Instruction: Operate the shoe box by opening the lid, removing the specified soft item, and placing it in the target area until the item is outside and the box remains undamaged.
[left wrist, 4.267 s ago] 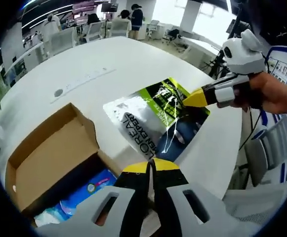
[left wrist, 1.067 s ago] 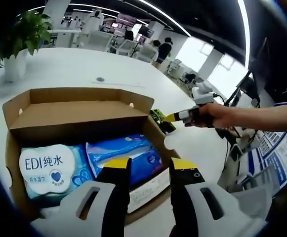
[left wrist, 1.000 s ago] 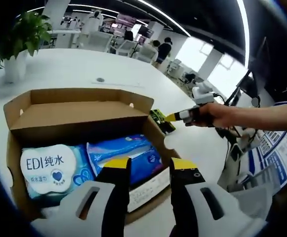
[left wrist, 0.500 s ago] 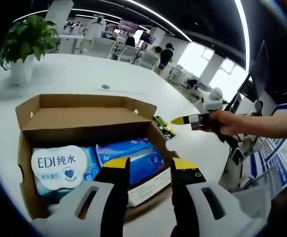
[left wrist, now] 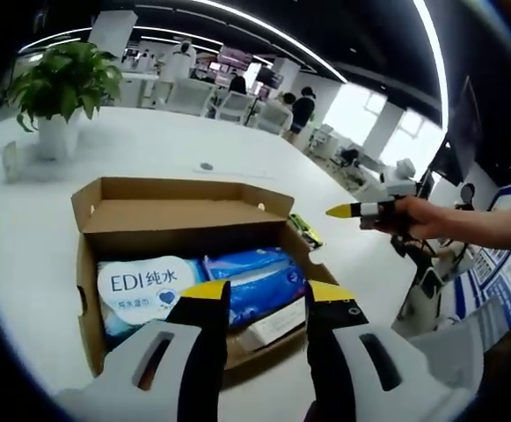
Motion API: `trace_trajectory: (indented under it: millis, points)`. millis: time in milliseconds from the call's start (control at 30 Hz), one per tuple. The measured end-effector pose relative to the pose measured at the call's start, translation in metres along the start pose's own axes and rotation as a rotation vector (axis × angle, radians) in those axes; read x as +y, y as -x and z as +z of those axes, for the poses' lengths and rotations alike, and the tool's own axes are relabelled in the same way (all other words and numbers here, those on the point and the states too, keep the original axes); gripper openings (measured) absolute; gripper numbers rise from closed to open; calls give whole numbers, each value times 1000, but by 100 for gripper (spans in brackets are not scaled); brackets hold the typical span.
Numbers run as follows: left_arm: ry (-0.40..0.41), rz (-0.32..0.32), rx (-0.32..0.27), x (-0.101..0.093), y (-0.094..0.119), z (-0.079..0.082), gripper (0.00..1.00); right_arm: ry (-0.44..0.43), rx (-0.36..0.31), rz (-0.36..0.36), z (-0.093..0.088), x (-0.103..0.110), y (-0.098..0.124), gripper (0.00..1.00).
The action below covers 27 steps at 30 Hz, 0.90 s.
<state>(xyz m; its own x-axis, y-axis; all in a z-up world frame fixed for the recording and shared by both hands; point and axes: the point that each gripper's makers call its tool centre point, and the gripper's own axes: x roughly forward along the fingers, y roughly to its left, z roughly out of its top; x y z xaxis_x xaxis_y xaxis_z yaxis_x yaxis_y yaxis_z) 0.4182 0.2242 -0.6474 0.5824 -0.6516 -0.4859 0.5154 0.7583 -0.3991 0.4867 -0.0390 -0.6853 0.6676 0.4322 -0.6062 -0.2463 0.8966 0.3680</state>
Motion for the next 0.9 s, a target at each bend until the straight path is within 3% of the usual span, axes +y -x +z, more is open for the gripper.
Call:
trace_trajectory:
  millis: [200, 633, 900]
  points:
    - [27, 27, -31, 10, 22, 3, 33, 33, -16, 47, -2, 27, 10, 28]
    - [38, 42, -73, 23, 44, 5, 35, 91, -44, 163, -17, 86, 29, 38]
    - [42, 20, -90, 28, 53, 6, 36, 83, -59, 165, -24, 97, 36, 43]
